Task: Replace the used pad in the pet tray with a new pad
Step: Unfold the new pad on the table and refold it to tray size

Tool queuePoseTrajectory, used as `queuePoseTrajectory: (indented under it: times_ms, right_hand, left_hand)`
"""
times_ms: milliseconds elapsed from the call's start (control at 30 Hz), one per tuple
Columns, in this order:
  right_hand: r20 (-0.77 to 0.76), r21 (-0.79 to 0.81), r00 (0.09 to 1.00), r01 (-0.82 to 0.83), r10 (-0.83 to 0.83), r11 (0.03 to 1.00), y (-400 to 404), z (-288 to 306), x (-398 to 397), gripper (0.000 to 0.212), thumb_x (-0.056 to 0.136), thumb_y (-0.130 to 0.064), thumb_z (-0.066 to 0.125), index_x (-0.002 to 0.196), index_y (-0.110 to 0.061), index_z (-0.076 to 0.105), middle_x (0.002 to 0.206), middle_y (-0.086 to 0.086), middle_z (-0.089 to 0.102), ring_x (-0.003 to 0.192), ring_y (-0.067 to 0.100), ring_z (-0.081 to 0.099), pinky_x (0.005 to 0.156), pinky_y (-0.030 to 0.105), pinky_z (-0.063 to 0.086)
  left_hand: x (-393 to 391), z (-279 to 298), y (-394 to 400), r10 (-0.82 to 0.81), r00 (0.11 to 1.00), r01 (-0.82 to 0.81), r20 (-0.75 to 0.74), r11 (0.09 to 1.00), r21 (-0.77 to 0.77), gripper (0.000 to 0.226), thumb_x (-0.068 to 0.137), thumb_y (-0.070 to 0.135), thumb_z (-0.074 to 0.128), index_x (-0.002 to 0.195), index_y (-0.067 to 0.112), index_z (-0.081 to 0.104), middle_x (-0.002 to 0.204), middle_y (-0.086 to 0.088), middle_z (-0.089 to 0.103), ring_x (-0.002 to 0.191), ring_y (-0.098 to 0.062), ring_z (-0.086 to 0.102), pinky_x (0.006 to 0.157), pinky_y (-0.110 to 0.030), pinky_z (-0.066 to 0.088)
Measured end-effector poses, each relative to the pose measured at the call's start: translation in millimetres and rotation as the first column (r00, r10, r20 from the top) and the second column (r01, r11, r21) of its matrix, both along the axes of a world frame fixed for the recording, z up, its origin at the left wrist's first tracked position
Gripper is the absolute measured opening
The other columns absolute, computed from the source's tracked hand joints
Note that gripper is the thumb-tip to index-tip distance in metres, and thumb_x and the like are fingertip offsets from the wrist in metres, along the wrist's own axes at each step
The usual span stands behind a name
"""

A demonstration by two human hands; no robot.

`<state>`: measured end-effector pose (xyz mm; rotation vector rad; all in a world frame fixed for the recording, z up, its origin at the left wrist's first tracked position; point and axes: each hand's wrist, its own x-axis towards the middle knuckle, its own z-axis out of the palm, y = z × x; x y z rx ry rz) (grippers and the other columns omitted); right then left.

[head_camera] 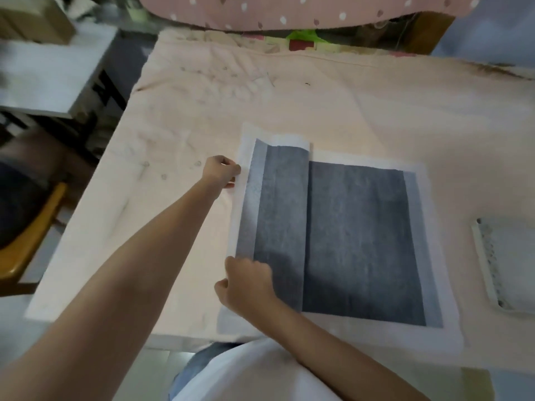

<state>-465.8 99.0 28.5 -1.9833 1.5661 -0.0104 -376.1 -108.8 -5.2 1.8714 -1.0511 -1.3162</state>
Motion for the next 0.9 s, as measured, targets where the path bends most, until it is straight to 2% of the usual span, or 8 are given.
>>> queuePoseTrajectory:
  times_ms: [67, 133, 267, 400, 667, 767, 833, 900]
  right_hand:
    - [-0.017, -0.019, 0.999, -0.032, 0.032, 0.999, -1.8, -3.3, 20.9, 0.013, 0.086, -0.021, 0.049, 0.089, -0.009, 0.054, 0.089, 0.009, 0.063, 0.078, 0.029, 0.059, 0.064, 0.030, 0.035]
    - [-0.038, -0.032, 0.998, -0.044, 0.043, 0.999, -4.2, -9.1, 41.5, 0.015, 0.087, -0.020, 0.050, 0.092, -0.007, 0.056, 0.091, 0.010, 0.064, 0.074, 0.026, 0.057, 0.063, 0.029, 0.036]
    - [-0.050, -0.043, 0.998, -0.037, 0.035, 0.998, -10.0, -24.9, 76.0, 0.012, 0.088, -0.018, 0.052, 0.088, -0.006, 0.054, 0.081, 0.007, 0.057, 0.066, 0.021, 0.051, 0.060, 0.028, 0.039]
    - [-0.067, -0.069, 0.998, -0.026, 0.021, 0.997, -15.0, -37.8, 100.1, 0.016, 0.087, -0.015, 0.052, 0.075, -0.009, 0.043, 0.068, 0.003, 0.042, 0.061, 0.019, 0.043, 0.057, 0.028, 0.032]
    - [-0.061, -0.047, 0.998, -0.006, 0.003, 0.999, -13.4, -59.9, 115.4, 0.013, 0.089, -0.017, 0.049, 0.081, -0.006, 0.049, 0.088, 0.013, 0.058, 0.077, 0.026, 0.055, 0.065, 0.030, 0.034]
    - [-0.069, -0.040, 0.998, -0.002, 0.000, 0.999, -11.2, -66.4, 114.5, 0.029, 0.086, -0.034, 0.052, 0.083, -0.005, 0.051, 0.090, 0.012, 0.058, 0.082, 0.027, 0.053, 0.064, 0.031, 0.033]
    - [-0.058, -0.014, 0.998, -0.020, 0.019, 1.000, -9.9, -68.2, 110.3, 0.040, 0.085, -0.042, 0.052, 0.094, -0.003, 0.056, 0.096, 0.012, 0.059, 0.088, 0.027, 0.054, 0.069, 0.032, 0.040]
    - [-0.009, 0.015, 1.000, -0.021, 0.021, 1.000, -8.9, -67.6, 98.8, 0.039, 0.087, -0.039, 0.051, 0.102, -0.004, 0.056, 0.102, 0.011, 0.060, 0.092, 0.027, 0.056, 0.076, 0.036, 0.049]
  left_hand:
    - [24.9, -4.9, -2.2, -0.004, 0.999, 0.003, 0.038, 1.000, 0.009, 0.023, 0.081, -0.004, 0.058, 0.066, 0.011, 0.050, 0.068, -0.005, 0.054, 0.059, -0.017, 0.054, 0.050, -0.024, 0.051]
    - [46.1, -11.6, -6.0, -0.016, 0.998, 0.014, 0.064, 1.000, 0.027, 0.022, 0.081, -0.003, 0.058, 0.066, 0.011, 0.051, 0.068, -0.006, 0.054, 0.060, -0.020, 0.054, 0.055, -0.028, 0.050]
    - [75.1, -30.7, -14.9, -0.074, 0.991, 0.067, 0.115, 0.996, 0.064, 0.022, 0.081, -0.002, 0.059, 0.065, 0.013, 0.051, 0.070, -0.008, 0.054, 0.060, -0.022, 0.052, 0.057, -0.030, 0.050]
    - [91.9, -45.4, -22.3, -0.114, 0.978, 0.101, 0.173, 0.991, 0.085, 0.021, 0.079, 0.003, 0.062, 0.064, 0.015, 0.053, 0.074, -0.010, 0.059, 0.074, -0.027, 0.058, 0.076, -0.038, 0.053]
    - [103.0, -53.9, -22.9, -0.250, 0.924, 0.222, 0.290, 0.967, 0.125, 0.019, 0.081, 0.011, 0.060, 0.067, 0.020, 0.050, 0.070, 0.002, 0.056, 0.079, -0.023, 0.058, 0.071, -0.030, 0.047]
    - [100.4, -51.1, -19.6, -0.289, 0.878, 0.253, 0.382, 0.957, 0.143, 0.007, 0.082, 0.014, 0.055, 0.088, 0.014, 0.054, 0.089, -0.005, 0.060, 0.086, -0.025, 0.059, 0.073, -0.032, 0.045]
    - [96.6, -49.6, -16.2, -0.283, 0.847, 0.239, 0.449, 0.959, 0.155, 0.029, 0.084, 0.017, 0.054, 0.110, 0.005, 0.049, 0.106, -0.010, 0.059, 0.096, -0.029, 0.059, 0.076, -0.036, 0.045]
    - [89.0, -44.4, -5.7, -0.263, 0.813, 0.244, 0.520, 0.964, 0.106, 0.037, 0.085, 0.018, 0.057, 0.116, 0.003, 0.045, 0.114, -0.014, 0.056, 0.101, -0.033, 0.059, 0.076, -0.038, 0.045]
